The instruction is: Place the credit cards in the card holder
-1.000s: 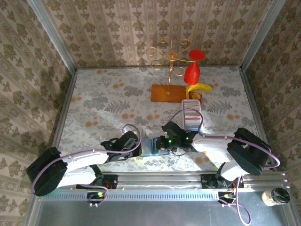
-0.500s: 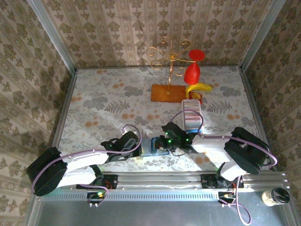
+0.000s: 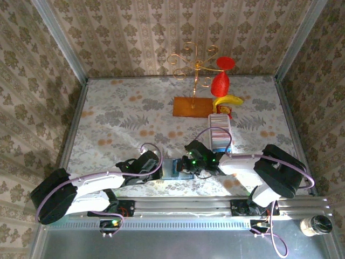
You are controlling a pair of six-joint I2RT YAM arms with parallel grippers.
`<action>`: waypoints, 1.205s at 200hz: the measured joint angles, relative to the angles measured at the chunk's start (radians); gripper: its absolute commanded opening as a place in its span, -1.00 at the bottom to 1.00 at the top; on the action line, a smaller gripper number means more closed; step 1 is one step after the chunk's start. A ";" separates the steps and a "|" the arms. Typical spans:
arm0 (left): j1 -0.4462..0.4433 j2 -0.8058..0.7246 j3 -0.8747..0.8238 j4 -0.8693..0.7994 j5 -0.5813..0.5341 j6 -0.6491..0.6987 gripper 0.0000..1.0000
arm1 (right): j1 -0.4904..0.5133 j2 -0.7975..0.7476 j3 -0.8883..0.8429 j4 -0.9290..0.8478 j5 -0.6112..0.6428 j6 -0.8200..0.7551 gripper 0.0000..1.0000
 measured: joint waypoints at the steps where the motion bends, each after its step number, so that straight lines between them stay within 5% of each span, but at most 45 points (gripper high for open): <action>1: 0.000 0.000 0.000 0.000 0.000 0.000 -0.94 | 0.000 0.000 0.000 0.000 -0.001 0.000 -1.00; 131: -0.001 0.007 0.002 0.006 -0.002 0.000 -0.95 | 0.000 0.021 0.096 -0.199 -0.009 -0.095 -0.24; 241: -0.014 0.011 0.002 0.014 -0.002 0.000 -0.97 | 0.003 0.058 0.180 -0.359 0.018 -0.188 -0.26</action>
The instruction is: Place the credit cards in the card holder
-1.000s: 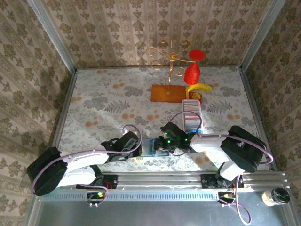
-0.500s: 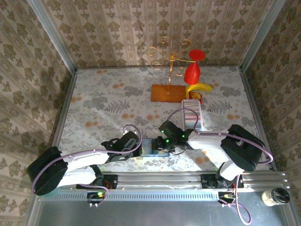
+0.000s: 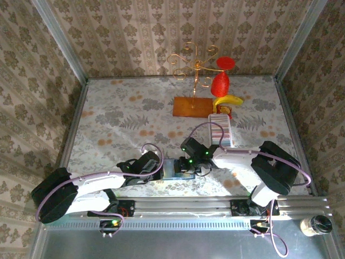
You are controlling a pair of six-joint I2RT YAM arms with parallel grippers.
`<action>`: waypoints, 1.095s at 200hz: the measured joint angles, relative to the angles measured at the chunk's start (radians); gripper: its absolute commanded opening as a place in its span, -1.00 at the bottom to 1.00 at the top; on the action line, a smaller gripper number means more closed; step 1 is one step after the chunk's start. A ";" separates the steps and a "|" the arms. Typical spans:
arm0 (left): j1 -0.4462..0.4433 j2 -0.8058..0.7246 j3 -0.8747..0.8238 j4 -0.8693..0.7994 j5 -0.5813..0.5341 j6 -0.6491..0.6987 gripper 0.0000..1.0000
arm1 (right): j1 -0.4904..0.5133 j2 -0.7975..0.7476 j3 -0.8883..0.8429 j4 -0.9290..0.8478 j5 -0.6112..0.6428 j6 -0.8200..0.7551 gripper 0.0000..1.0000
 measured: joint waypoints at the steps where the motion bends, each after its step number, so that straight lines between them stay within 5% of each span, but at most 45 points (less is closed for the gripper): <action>1: 0.000 0.000 0.000 0.000 0.000 0.000 -0.97 | 0.000 0.001 0.000 -0.001 0.000 0.000 -0.26; 219: -0.006 0.003 0.000 0.005 0.003 0.000 -0.98 | 0.016 0.023 0.092 -0.160 0.097 -0.092 -0.07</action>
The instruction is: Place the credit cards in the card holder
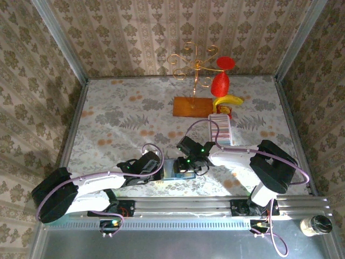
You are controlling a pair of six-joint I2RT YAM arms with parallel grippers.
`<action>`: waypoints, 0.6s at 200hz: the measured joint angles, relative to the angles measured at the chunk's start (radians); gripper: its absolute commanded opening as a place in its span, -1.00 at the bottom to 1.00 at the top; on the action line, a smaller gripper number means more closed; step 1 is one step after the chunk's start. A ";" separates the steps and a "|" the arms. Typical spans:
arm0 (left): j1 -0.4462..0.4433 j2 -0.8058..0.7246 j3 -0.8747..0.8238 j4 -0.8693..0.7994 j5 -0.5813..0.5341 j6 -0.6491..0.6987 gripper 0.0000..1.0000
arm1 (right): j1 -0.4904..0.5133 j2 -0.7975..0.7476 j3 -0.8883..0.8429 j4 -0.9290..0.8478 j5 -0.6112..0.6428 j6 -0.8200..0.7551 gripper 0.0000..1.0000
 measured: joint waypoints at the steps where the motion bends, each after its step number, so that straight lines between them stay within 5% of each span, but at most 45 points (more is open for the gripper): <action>1: 0.000 0.000 0.000 0.000 0.000 0.000 -0.98 | 0.000 0.000 0.000 0.000 0.001 0.000 -0.07; 120: 0.000 0.000 0.000 0.000 0.000 0.000 -0.98 | -0.005 0.019 0.037 -0.026 0.039 -0.030 -0.29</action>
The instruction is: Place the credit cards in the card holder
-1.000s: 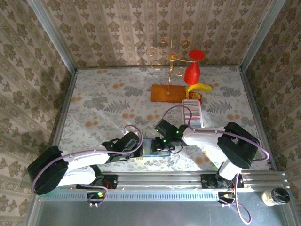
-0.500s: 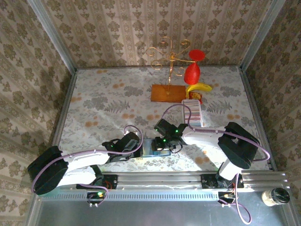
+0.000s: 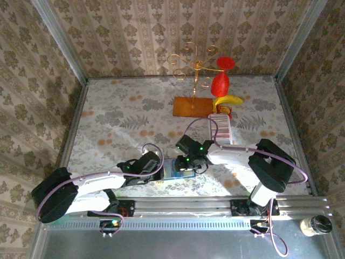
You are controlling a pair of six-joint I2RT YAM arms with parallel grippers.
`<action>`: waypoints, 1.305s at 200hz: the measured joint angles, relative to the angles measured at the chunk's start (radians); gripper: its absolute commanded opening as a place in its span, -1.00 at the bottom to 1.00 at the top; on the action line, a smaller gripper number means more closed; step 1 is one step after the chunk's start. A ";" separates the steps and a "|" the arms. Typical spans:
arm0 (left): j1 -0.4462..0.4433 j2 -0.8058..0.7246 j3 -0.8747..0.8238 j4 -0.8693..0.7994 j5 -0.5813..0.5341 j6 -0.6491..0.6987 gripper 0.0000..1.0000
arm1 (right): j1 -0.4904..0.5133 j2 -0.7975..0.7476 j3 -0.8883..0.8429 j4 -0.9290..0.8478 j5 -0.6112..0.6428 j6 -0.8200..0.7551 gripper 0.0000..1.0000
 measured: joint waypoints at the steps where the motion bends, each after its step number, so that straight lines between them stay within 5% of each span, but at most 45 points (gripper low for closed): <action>1: 0.000 0.000 0.000 0.000 0.000 0.000 -0.98 | 0.000 0.000 0.000 0.000 0.000 0.000 -0.29; 261: 0.000 -0.014 -0.006 -0.001 -0.014 -0.018 -0.94 | 0.059 0.053 0.022 0.111 -0.016 0.053 -0.41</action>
